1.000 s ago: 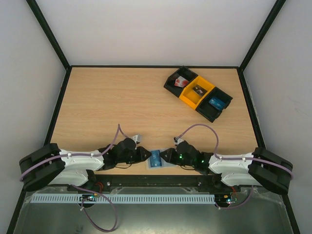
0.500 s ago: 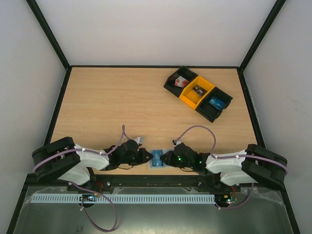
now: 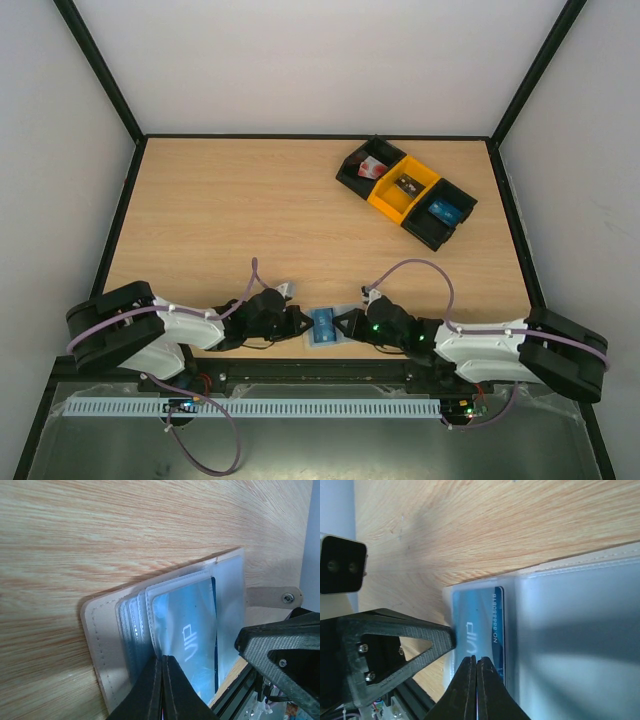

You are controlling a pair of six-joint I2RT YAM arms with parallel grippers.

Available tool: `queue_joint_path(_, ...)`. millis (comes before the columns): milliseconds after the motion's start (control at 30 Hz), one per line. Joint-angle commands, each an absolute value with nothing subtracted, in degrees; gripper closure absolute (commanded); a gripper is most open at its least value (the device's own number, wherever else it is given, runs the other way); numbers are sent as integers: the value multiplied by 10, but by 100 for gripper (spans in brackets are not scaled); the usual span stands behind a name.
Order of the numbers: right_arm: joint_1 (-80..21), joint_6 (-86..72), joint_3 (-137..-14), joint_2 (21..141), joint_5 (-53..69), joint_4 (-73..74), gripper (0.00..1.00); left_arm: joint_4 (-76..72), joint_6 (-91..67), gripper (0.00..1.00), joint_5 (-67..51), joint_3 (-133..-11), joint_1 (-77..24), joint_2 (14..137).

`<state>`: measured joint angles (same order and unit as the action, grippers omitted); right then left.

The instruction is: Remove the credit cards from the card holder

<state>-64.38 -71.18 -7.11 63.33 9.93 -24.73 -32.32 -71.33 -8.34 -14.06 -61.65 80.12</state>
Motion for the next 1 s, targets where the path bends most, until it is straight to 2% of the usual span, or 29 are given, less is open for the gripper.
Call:
queue_joint_path(0,-648,-721,-57,611,73,-254,98,-271,-702,97,-75,-136,-623,806)
queue_joint_path(167,-649,-724,-55,610,70,-246,98,-270,-700,97,-75,-136,-623,804)
queue_joint_path(467,-649,-725,-59,650,90,-264,86,-277,-706,97,-73,-134,-629,808)
queue_joint_path(967,-649,-728,-55,707,118,-341,90,-287,-711,97,-74,-134,-635,819)
